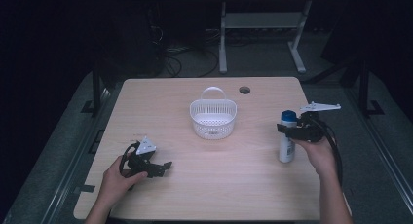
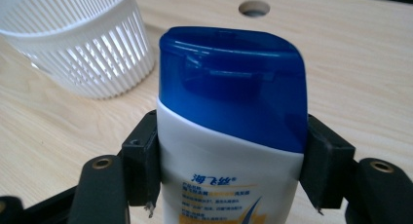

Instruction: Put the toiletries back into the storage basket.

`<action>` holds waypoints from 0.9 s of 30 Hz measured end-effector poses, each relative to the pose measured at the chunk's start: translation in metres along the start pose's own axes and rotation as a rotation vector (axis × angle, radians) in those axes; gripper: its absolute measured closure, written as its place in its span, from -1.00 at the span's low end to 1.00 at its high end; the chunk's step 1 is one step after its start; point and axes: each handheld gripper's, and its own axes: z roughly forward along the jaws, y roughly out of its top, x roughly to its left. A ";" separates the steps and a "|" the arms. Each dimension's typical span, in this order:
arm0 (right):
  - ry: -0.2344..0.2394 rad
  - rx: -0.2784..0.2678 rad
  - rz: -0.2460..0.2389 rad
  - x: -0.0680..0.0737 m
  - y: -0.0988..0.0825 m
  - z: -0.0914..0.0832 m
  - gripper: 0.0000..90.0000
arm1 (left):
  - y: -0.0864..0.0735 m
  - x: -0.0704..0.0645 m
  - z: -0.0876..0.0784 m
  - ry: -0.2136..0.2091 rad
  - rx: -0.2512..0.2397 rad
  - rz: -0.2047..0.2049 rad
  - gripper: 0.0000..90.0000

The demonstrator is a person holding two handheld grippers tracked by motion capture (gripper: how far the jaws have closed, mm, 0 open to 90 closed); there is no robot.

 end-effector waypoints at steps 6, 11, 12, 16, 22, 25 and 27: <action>0.019 -0.049 0.004 0.000 -0.004 -0.003 -0.22 | 0.000 0.000 0.000 0.000 0.001 0.001 -0.71; 0.049 -0.081 0.009 0.002 -0.005 -0.002 -0.22 | 0.000 0.000 0.000 0.000 0.001 0.001 -0.71; 0.050 -0.085 0.008 0.002 -0.004 -0.002 -0.22 | 0.000 0.000 0.000 0.000 0.001 0.002 -0.71; 0.056 -0.100 0.002 0.005 -0.002 -0.004 -0.22 | 0.000 0.000 0.000 0.001 -0.001 -0.001 -0.71; 0.062 -0.138 -0.010 0.009 0.008 -0.011 -0.22 | 0.000 0.000 0.000 0.001 -0.002 0.001 -0.71; 0.064 -0.144 -0.016 0.012 0.013 -0.012 -0.22 | 0.000 0.000 0.000 0.001 -0.003 0.000 -0.71; 0.065 -0.146 -0.021 0.014 0.015 -0.013 -0.22 | 0.000 0.000 0.000 0.001 -0.003 0.000 -0.71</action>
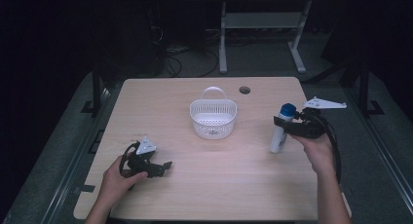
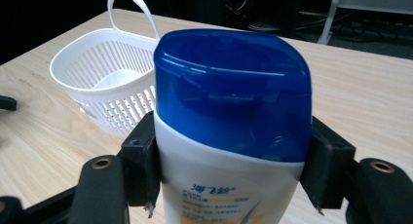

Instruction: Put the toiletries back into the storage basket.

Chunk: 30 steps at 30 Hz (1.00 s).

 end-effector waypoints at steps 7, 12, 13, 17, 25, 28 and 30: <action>0.001 0.002 -0.023 0.005 0.013 0.002 -0.22 | 0.000 0.000 0.000 -0.001 0.003 0.000 -0.71; 0.005 0.000 -0.038 0.009 0.025 0.002 -0.22 | 0.000 0.000 0.000 -0.002 0.007 0.003 -0.71; 0.006 0.000 -0.039 0.010 0.028 0.002 -0.22 | 0.000 0.000 0.000 -0.002 0.005 0.003 -0.71; 0.008 -0.008 -0.053 0.013 0.038 0.002 -0.22 | 0.000 0.000 0.000 0.000 0.002 -0.001 -0.71; 0.020 -0.027 -0.073 0.020 0.057 0.002 -0.22 | 0.000 0.000 0.000 -0.002 0.004 -0.003 -0.71; 0.023 -0.035 -0.077 0.022 0.063 0.003 -0.22 | 0.000 0.000 0.000 -0.002 0.004 -0.002 -0.71; 0.025 -0.040 -0.080 0.024 0.067 0.004 -0.22 | 0.000 0.000 0.000 -0.003 0.004 -0.003 -0.71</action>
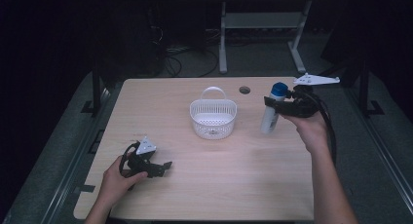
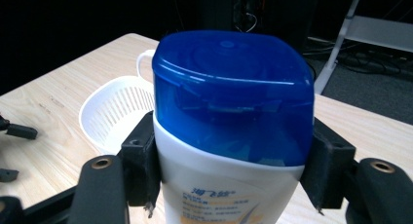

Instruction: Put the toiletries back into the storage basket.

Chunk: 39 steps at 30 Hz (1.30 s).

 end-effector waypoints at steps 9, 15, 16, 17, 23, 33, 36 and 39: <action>0.014 -0.012 -0.004 0.007 0.015 0.008 -0.22 | 0.000 0.000 0.000 0.000 0.000 0.001 -0.71; 0.031 -0.016 -0.006 0.012 0.024 0.016 -0.22 | 0.000 0.000 0.000 0.001 -0.002 0.000 -0.71; 0.031 -0.016 -0.006 0.012 0.024 0.016 -0.22 | 0.000 0.000 0.000 0.001 -0.002 0.000 -0.71; 0.032 -0.019 -0.010 0.013 0.026 0.017 -0.22 | 0.000 0.000 0.000 0.001 -0.002 -0.001 -0.71; 0.046 -0.031 -0.025 0.019 0.036 0.024 -0.22 | 0.000 0.000 0.000 0.000 -0.002 0.001 -0.71; 0.061 -0.030 -0.051 0.033 0.051 0.037 -0.22 | 0.000 0.000 0.000 -0.004 -0.002 0.006 -0.71; 0.067 -0.028 -0.060 0.037 0.055 0.042 -0.23 | 0.000 0.000 0.000 -0.005 -0.002 0.006 -0.71; 0.071 -0.031 -0.063 0.040 0.056 0.046 -0.22 | 0.000 0.000 0.000 -0.005 -0.002 0.006 -0.71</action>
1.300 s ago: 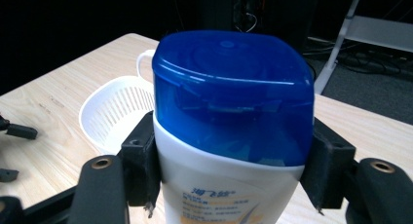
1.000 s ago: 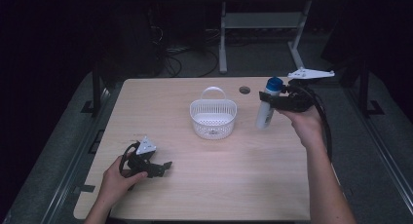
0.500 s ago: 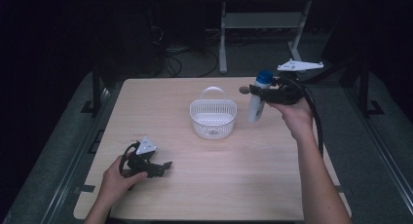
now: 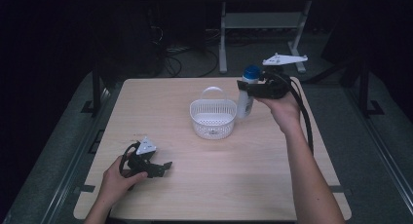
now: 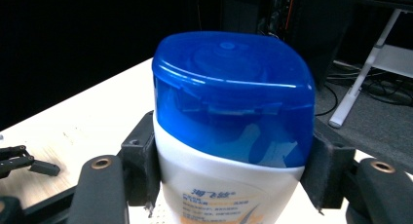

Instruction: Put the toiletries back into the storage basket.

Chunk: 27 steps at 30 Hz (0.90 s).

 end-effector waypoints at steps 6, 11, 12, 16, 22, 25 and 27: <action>0.009 0.006 0.000 0.004 0.002 0.010 -0.23 | 0.000 0.000 0.000 -0.002 0.000 0.001 -0.71; 0.021 0.009 -0.003 0.008 0.004 0.019 -0.23 | 0.000 0.000 0.000 -0.003 0.001 0.002 -0.71; 0.023 0.009 -0.006 0.009 0.005 0.020 -0.23 | 0.000 0.000 0.000 -0.003 0.001 0.002 -0.71; 0.031 0.014 -0.010 0.014 0.005 0.027 -0.23 | 0.000 0.000 0.000 -0.005 0.001 0.003 -0.71; 0.038 0.030 -0.016 0.018 0.004 0.038 -0.23 | 0.000 0.000 0.000 -0.004 0.002 0.005 -0.71; 0.041 0.037 -0.015 0.018 0.003 0.042 -0.23 | 0.000 0.000 0.000 -0.004 0.002 0.005 -0.71; 0.042 0.041 -0.017 0.018 0.002 0.045 -0.23 | 0.000 0.000 0.000 -0.004 0.002 0.005 -0.71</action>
